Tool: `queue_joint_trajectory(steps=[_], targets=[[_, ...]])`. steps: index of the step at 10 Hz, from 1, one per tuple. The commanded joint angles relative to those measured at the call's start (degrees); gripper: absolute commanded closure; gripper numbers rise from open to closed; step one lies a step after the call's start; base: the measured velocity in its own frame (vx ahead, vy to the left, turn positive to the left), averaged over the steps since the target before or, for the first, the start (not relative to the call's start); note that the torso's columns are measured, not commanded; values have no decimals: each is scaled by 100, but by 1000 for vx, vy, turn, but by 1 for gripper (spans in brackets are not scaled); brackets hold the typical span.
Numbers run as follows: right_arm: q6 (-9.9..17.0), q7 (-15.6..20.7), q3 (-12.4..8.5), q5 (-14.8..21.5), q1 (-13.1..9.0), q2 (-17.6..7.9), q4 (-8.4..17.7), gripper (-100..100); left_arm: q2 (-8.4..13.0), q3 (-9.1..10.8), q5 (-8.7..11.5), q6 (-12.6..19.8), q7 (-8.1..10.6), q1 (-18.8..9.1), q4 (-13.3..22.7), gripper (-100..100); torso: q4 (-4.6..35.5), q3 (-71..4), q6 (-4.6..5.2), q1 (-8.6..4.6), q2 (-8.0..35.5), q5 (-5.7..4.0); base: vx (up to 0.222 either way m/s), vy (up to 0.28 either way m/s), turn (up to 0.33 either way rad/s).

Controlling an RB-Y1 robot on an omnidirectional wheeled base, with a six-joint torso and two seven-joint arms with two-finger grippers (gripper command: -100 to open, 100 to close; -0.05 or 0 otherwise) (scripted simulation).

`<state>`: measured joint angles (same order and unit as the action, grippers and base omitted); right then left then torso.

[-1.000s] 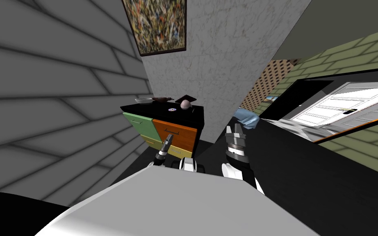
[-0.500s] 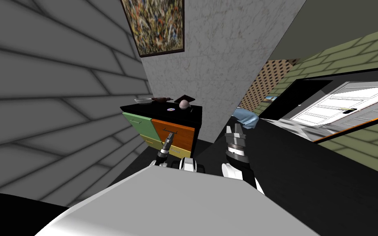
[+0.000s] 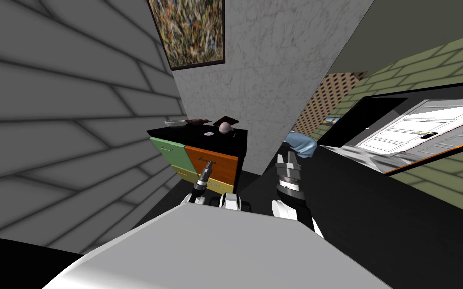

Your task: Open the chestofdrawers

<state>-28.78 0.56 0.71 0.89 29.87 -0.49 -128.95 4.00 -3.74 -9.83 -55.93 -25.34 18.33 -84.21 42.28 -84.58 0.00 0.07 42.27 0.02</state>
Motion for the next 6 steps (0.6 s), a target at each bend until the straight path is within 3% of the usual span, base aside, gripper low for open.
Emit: queue_joint_trajectory(steps=[1,3,6], targets=[[0,0,0,0,0,0,0,0,-31,-23,3,-300,-53,102,189,100,8,6,5,-20,10,-12,7,27,-15],[0,0,0,0,0,0,0,0,-51,-38,5,-488,-85,178,308,100,-14,1,-1,-21,-7,-7,1,19,2],[0,0,0,0,-1,0,0,0,2,-28,10,-197,24,108,35,100,-2,9,-6,-11,15,-6,-86,7,13]])
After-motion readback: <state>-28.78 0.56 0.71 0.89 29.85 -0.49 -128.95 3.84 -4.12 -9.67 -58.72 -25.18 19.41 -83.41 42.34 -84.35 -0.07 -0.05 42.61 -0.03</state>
